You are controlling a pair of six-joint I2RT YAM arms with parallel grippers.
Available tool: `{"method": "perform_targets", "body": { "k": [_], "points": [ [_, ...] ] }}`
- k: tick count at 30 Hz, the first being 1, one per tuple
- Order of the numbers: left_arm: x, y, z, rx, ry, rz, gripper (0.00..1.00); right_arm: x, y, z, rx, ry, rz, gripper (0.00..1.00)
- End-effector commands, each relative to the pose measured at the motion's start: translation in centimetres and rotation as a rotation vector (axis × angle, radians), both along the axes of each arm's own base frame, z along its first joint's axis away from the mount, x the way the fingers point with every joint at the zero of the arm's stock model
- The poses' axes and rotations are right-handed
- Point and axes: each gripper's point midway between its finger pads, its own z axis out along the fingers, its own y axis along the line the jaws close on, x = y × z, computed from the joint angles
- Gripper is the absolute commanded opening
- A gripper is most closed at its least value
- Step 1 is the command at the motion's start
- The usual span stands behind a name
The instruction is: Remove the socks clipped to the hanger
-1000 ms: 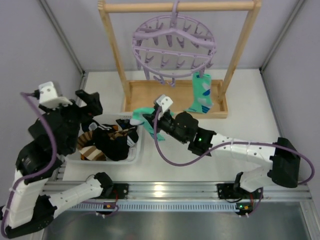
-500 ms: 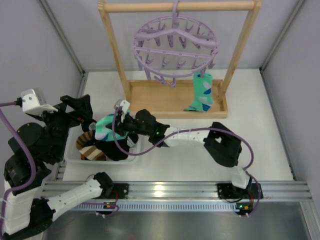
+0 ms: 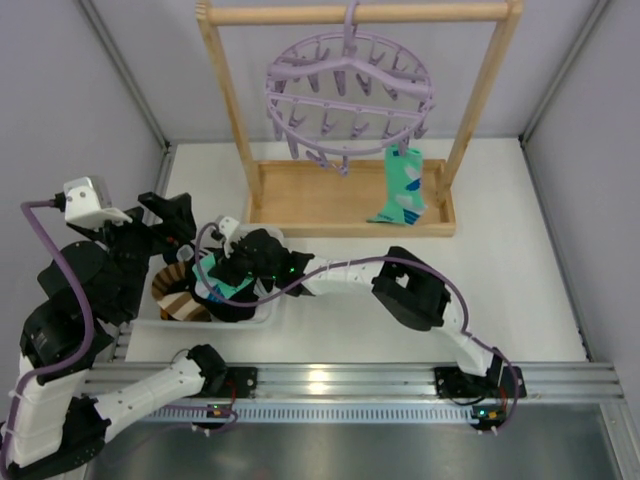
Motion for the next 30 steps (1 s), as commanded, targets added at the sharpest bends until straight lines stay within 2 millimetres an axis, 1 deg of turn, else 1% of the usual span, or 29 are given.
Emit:
{"method": "perform_targets", "body": {
  "k": [1, 2, 4, 5, 6, 7, 8, 10, 11, 12, 13, 14, 15, 16, 17, 18, 19, 20, 21, 22, 23, 24, 25, 26, 27, 28, 29, 30],
  "points": [
    [0.1, -0.4, 0.2, -0.022, -0.015, -0.019, 0.98, -0.4, 0.7, 2.5, 0.017, -0.035, 0.021, 0.16],
    [0.0, -0.3, 0.3, -0.023, -0.017, -0.016, 0.98, -0.6, 0.4, 3.7, 0.031, -0.04, 0.022, 0.18],
    [-0.2, 0.0, 0.2, -0.019, -0.018, -0.006, 0.98, -0.7, 0.0, 5.4, 0.054, -0.049, 0.024, 0.27],
    [-0.2, 0.2, 0.2, -0.02, -0.019, 0.0, 0.98, -1.0, -0.3, 6.0, 0.058, -0.055, 0.027, 0.36],
    [-0.2, 0.3, 0.2, -0.021, -0.02, 0.003, 0.98, -1.1, -0.7, 8.2, 0.087, -0.069, 0.029, 0.4],
    [-0.2, 0.3, 0.1, -0.023, -0.02, 0.004, 0.98, -1.2, -1.0, 9.1, 0.095, -0.077, 0.029, 0.51],
    [-0.2, 0.3, 0.1, -0.022, -0.019, 0.006, 0.98, -1.3, -1.3, 9.7, 0.087, -0.084, 0.033, 0.57],
    [0.0, 0.2, -0.1, -0.016, -0.013, 0.009, 0.98, -1.6, -2.4, 12.9, 0.11, -0.119, 0.036, 0.71],
    [0.0, 0.2, 0.0, -0.017, -0.014, 0.009, 0.98, -1.6, -2.6, 12.4, 0.096, -0.117, 0.037, 0.73],
    [0.1, 0.1, -0.1, -0.017, -0.011, 0.009, 0.98, -1.6, -3.3, 14.2, 0.117, -0.133, 0.026, 0.76],
    [0.1, 0.1, -0.2, -0.018, -0.01, 0.009, 0.98, -1.5, -3.8, 14.9, 0.121, -0.138, 0.02, 0.82],
    [0.1, 0.1, -0.2, -0.016, -0.009, 0.014, 0.98, -1.7, -4.9, 15.7, 0.121, -0.136, 0.014, 0.84],
    [0.2, 0.1, -0.2, -0.014, -0.007, 0.015, 0.98, -1.1, -5.8, 16.1, 0.123, -0.138, 0.001, 0.84],
    [0.2, 0.1, -0.2, -0.014, -0.007, 0.015, 0.98, -1.1, -6.9, 14.7, 0.091, -0.123, -0.002, 0.87],
    [0.1, 0.1, -0.3, -0.013, -0.006, 0.015, 0.98, -1.2, -8.6, 16.7, 0.12, -0.135, -0.019, 0.88],
    [0.2, 0.1, -0.4, -0.012, -0.005, 0.015, 0.98, -0.9, -9.9, 17.6, 0.153, -0.151, -0.04, 0.88],
    [0.2, 0.1, -0.5, -0.01, -0.003, 0.015, 0.98, -0.2, -11.6, 17.7, 0.16, -0.152, -0.073, 0.9],
    [0.3, 0.0, -0.7, -0.005, 0.001, 0.015, 0.98, -0.3, -14.4, 17.5, 0.16, -0.152, -0.115, 0.91],
    [0.4, -0.3, -1.2, 0.003, 0.011, 0.009, 0.98, 0.6, -16.3, 17.3, 0.156, -0.153, -0.159, 0.92],
    [0.6, -0.6, -1.5, 0.011, 0.018, 0.0, 0.98, 0.9, -17.9, 17.1, 0.145, -0.154, -0.193, 0.96],
    [0.9, -1.1, -2.1, 0.027, 0.034, -0.009, 0.98, 1.1, -20.9, 16.8, 0.132, -0.164, -0.26, 0.99],
    [1.2, -1.6, -2.6, 0.048, 0.047, -0.021, 0.98, 2.0, -22.9, 16.3, 0.114, -0.163, -0.322, 0.99],
    [1.5, -2.3, -3.1, 0.066, 0.061, -0.045, 0.98, 2.2, -25.1, 13.4, 0.036, -0.148, -0.365, 0.99],
    [1.7, -2.7, -3.8, 0.092, 0.078, -0.056, 0.98, 2.2, -27.5, 15.0, 0.065, -0.174, -0.423, 0.99],
    [2.0, -3.3, -4.3, 0.108, 0.092, -0.068, 0.98, 2.7, -29.4, 14.7, 0.054, -0.179, -0.464, 0.99],
    [2.2, -3.9, -4.8, 0.117, 0.105, -0.088, 0.98, 2.5, -31.2, 12.6, 0.008, -0.168, -0.483, 0.99],
    [2.5, -4.2, -5.4, 0.124, 0.119, -0.093, 0.98, 2.2, -33.0, 14.0, 0.04, -0.188, -0.505, 0.99],
    [2.6, -4.4, -5.8, 0.131, 0.129, -0.096, 0.98, 3.2, -35.0, 13.8, 0.028, -0.183, -0.563, 0.99]
  ]
}}
